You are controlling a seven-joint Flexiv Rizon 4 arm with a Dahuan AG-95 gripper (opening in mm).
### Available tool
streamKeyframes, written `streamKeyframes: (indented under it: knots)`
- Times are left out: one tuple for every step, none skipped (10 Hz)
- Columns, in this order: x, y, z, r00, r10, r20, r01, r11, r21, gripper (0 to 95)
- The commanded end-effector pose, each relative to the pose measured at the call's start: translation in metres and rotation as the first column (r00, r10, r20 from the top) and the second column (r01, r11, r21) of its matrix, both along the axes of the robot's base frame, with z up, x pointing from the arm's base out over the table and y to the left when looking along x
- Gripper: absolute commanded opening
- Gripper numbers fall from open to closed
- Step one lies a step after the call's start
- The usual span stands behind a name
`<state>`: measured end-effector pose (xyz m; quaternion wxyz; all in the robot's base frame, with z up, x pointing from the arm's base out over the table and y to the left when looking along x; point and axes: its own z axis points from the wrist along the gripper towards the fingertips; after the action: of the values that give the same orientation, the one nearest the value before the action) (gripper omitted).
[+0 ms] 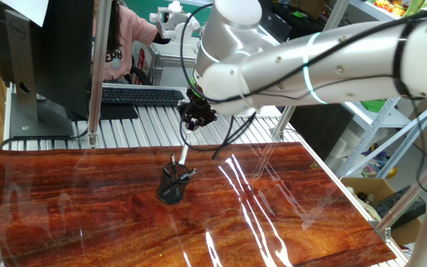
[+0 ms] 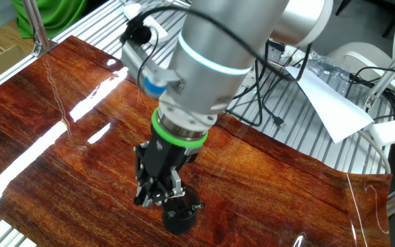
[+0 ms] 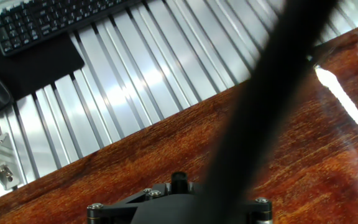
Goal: Put the pen into the pen holder
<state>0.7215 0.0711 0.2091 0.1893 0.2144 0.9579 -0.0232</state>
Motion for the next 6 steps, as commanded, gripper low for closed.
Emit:
streamKeyframes:
  knots:
    - [0.0017, 0.0019, -0.0009, 1.000, 0.001, -0.009, -0.001, 1.000, 0.003, 0.0]
    - [0.0001, 0.0028, -0.0013, 1.000, -0.003, -0.012, 0.003, 1.000, 0.004, 0.0]
    - [-0.0019, 0.0043, -0.0013, 1.000, -0.006, -0.012, 0.006, 1.000, 0.006, 0.0]
    - [-0.0038, 0.0062, -0.0003, 1.000, -0.010, -0.010, 0.010, 1.000, 0.002, 0.0]
    - [-0.0060, 0.0089, 0.0015, 1.000, -0.011, -0.008, 0.011, 1.000, 0.001, 0.0]
    - [-0.0076, 0.0108, 0.0026, 1.000, -0.013, -0.008, 0.013, 1.000, 0.001, 0.0]
